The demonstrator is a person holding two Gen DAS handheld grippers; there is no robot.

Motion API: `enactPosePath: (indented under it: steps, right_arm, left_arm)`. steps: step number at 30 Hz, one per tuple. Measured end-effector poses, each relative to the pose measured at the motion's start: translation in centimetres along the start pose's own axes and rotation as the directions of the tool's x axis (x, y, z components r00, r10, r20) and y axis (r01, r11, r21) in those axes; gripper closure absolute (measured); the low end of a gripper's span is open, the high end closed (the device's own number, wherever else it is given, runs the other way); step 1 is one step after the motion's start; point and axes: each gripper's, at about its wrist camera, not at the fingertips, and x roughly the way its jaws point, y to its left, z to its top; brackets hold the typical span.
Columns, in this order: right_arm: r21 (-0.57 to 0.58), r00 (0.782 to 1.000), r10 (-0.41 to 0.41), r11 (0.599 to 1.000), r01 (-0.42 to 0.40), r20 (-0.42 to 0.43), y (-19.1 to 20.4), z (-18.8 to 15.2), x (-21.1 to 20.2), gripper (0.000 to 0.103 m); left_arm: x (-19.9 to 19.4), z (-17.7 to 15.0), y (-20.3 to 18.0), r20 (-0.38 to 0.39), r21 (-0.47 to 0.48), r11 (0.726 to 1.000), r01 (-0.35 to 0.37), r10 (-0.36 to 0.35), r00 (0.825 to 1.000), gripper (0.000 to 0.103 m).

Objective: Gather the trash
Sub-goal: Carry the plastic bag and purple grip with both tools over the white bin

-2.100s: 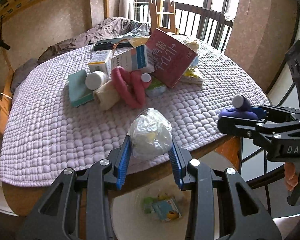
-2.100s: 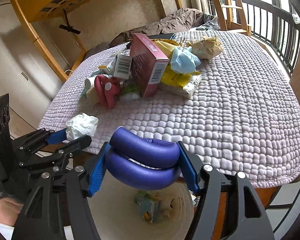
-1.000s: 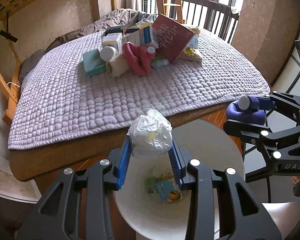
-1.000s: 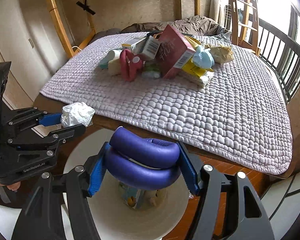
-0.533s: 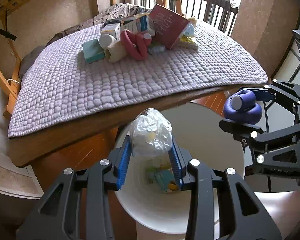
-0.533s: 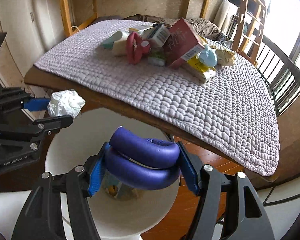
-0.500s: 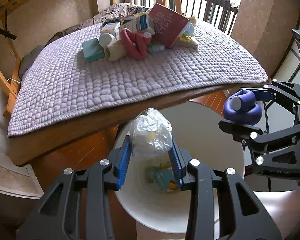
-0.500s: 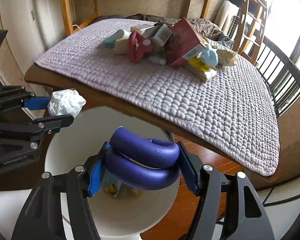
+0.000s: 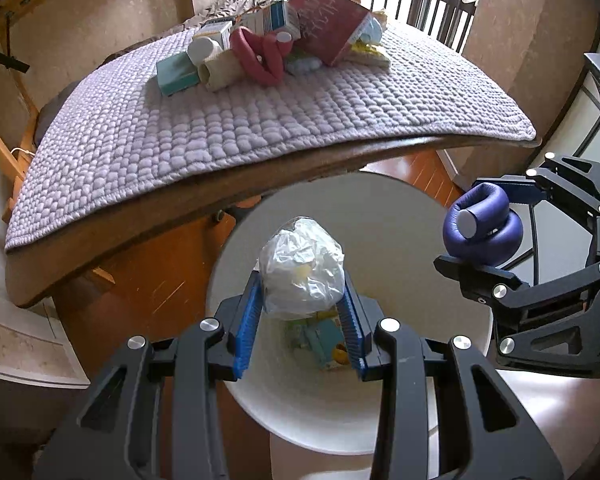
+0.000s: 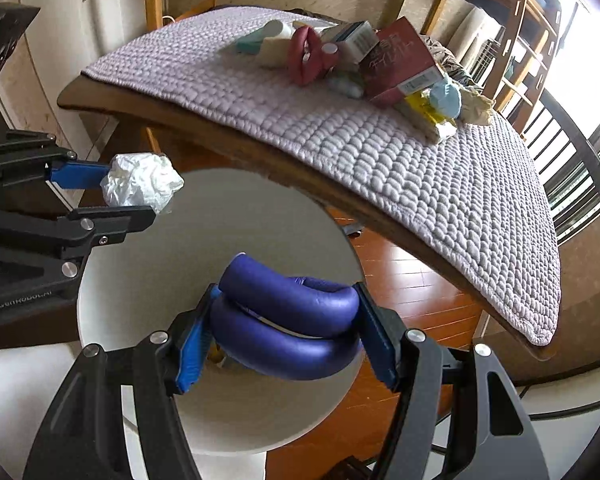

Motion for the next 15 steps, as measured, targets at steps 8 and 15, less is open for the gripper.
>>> enactPosePath:
  steps: [8, 15]
  right_arm:
    - [-0.021, 0.999, 0.013, 1.000, -0.013, -0.034, 0.7, -0.6, 1.3, 0.039]
    - [-0.033, 0.997, 0.037, 0.999, -0.040, -0.070, 1.6, -1.1, 2.6, 0.039]
  left_arm:
    - [1.3, -0.8, -0.2, -0.032, 0.004, 1.000, -0.005, 0.005, 0.999, 0.064]
    - [2.2, -1.5, -0.2, -0.056, 0.010, 1.000, -0.010, 0.010, 0.998, 0.064]
